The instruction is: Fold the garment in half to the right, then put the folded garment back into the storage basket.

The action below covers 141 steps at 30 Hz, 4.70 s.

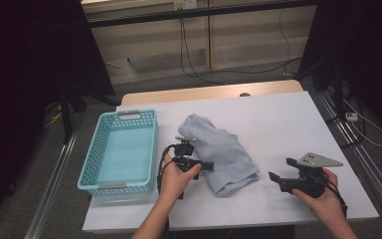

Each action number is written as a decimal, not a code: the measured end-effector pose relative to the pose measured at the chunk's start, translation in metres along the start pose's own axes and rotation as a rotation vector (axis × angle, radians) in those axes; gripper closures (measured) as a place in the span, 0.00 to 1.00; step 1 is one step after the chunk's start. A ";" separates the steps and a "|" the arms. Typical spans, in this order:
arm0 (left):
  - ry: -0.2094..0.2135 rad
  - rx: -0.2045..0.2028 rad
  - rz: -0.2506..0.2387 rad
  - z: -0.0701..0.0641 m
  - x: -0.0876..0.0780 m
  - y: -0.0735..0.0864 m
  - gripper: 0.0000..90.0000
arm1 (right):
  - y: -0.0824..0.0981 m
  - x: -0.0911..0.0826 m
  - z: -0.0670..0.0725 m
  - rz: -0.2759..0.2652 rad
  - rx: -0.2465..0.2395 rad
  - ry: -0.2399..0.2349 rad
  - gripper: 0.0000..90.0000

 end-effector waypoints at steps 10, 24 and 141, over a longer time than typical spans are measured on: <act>-0.074 -0.001 -0.043 0.017 -0.025 -0.008 0.75 | -0.005 0.007 0.004 -0.017 -0.001 -0.018 0.19; -0.051 -0.028 -0.093 0.016 -0.024 -0.006 0.50 | -0.007 0.013 0.009 -0.010 -0.023 -0.031 0.19; -0.219 0.085 0.238 -0.004 -0.036 -0.096 0.79 | -0.010 0.001 0.012 -0.046 0.032 -0.081 0.06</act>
Point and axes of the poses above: each handheld gripper's, and its own axes: x roughly forward along the jaws, y roughly out of its underside, z roughly to its left, the point moved 2 cm from there along x, roughly forward along the jaws, and after that the axes turned 14 degrees about -z, right-handed, at the moved point
